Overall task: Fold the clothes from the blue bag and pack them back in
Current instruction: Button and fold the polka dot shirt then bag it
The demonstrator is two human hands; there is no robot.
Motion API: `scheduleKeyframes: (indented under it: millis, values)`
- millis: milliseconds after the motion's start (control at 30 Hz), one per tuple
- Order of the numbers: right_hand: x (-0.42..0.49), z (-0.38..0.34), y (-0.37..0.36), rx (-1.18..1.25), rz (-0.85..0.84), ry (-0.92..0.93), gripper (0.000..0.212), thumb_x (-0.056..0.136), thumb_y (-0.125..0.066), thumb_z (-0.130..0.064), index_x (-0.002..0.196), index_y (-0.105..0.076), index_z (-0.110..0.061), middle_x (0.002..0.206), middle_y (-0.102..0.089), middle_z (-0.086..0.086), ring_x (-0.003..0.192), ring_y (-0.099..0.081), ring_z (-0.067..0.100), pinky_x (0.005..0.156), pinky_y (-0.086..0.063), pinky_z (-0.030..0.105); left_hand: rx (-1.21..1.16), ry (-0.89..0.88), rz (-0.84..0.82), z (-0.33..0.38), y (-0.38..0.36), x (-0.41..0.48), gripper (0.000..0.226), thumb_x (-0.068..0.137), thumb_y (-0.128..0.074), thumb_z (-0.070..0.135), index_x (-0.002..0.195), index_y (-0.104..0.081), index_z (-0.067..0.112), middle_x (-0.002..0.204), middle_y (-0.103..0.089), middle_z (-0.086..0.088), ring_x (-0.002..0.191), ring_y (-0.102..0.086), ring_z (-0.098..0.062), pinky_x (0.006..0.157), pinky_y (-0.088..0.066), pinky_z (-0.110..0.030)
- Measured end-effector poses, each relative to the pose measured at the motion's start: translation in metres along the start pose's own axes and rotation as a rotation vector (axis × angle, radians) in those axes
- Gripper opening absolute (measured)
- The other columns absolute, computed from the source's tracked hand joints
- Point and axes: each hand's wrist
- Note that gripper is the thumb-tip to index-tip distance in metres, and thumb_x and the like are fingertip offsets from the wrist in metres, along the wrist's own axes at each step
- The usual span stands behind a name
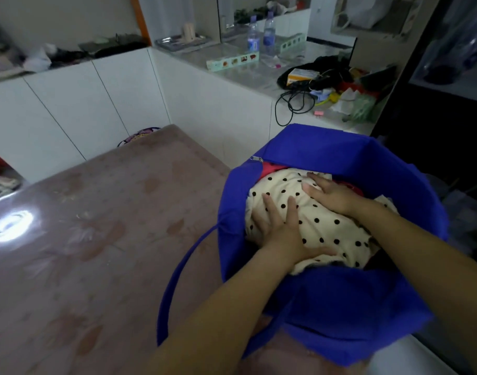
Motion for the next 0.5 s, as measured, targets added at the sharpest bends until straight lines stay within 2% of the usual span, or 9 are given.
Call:
scheduleKeyframes:
  millis: [100,167,233,300,333,433,500]
  values:
    - [-0.023,0.004,0.008,-0.292,0.058,-0.023,0.076,0.082,-0.017,-0.079,0.146,0.003,-0.045,0.159,-0.007,-0.001,0.143,-0.011,0.035,0.111,-0.017,0.057,0.092,-0.032,-0.138,-0.009,0.027,-0.002,0.132,0.053,-0.061,0.084,0.141,0.027,0.038,0.142,0.047,-0.009,0.129,0.039,-0.045,0.106,0.008,-0.067]
    - [-0.046,0.007,0.012,-0.344,0.027,-0.053,0.083,0.076,-0.017,-0.083,0.146,0.006,-0.044,0.159,-0.004,0.003,0.144,-0.01,0.036,0.113,-0.016,0.056,0.179,-0.075,-0.182,-0.015,0.042,-0.007,0.131,0.053,-0.061,0.085,0.142,0.025,0.039,0.144,0.043,-0.013,0.133,0.034,-0.045,0.11,0.006,-0.065]
    - [-0.064,0.009,0.01,-0.343,-0.01,-0.087,0.092,0.071,-0.017,-0.087,0.148,0.005,-0.039,0.159,-0.006,0.007,0.144,-0.01,0.034,0.114,-0.012,0.055,0.236,-0.08,-0.207,-0.016,0.041,-0.015,0.122,0.067,-0.064,0.072,0.141,0.028,0.039,0.144,0.044,-0.013,0.134,0.028,-0.048,0.112,0.002,-0.063]
    - [-0.067,0.009,0.007,-0.29,-0.063,-0.121,0.11,0.058,-0.018,-0.096,0.149,0.004,-0.036,0.159,-0.006,0.004,0.145,-0.008,0.03,0.115,-0.009,0.055,0.273,-0.052,-0.187,-0.011,0.026,-0.02,0.118,0.076,-0.067,0.055,0.14,0.031,0.037,0.142,0.047,-0.012,0.133,0.028,-0.052,0.11,0.001,-0.066]
    - [-0.066,0.01,0.006,-0.218,-0.1,-0.138,0.119,0.052,-0.021,-0.099,0.149,0.006,-0.035,0.16,-0.002,0.002,0.146,-0.004,0.029,0.116,-0.008,0.054,0.292,-0.033,-0.157,-0.008,0.017,-0.021,0.121,0.075,-0.068,0.056,0.139,0.033,0.037,0.141,0.048,-0.012,0.132,0.029,-0.053,0.109,0.0,-0.068]
    - [-0.054,0.017,-0.004,0.022,-0.148,-0.145,0.117,0.064,-0.044,-0.084,0.149,0.014,-0.029,0.158,0.015,-0.003,0.146,0.009,0.024,0.118,-0.006,0.048,0.354,-0.007,-0.049,-0.002,-0.003,-0.012,0.126,0.07,-0.068,0.063,0.139,0.033,0.035,0.14,0.048,-0.014,0.131,0.028,-0.055,0.106,-0.005,-0.07]
    - [-0.049,0.02,-0.009,0.1,-0.122,-0.143,0.116,0.068,-0.052,-0.077,0.149,0.014,-0.027,0.157,0.019,-0.004,0.145,0.011,0.022,0.117,-0.005,0.047,0.376,-0.02,-0.006,0.001,-0.008,-0.007,0.123,0.073,-0.068,0.06,0.14,0.032,0.033,0.141,0.046,-0.017,0.13,0.027,-0.057,0.105,-0.007,-0.071]
Point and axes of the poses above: each hand's wrist, its own x-axis towards the middle knuckle, its own y-axis out of the back of the hand, z = x × y
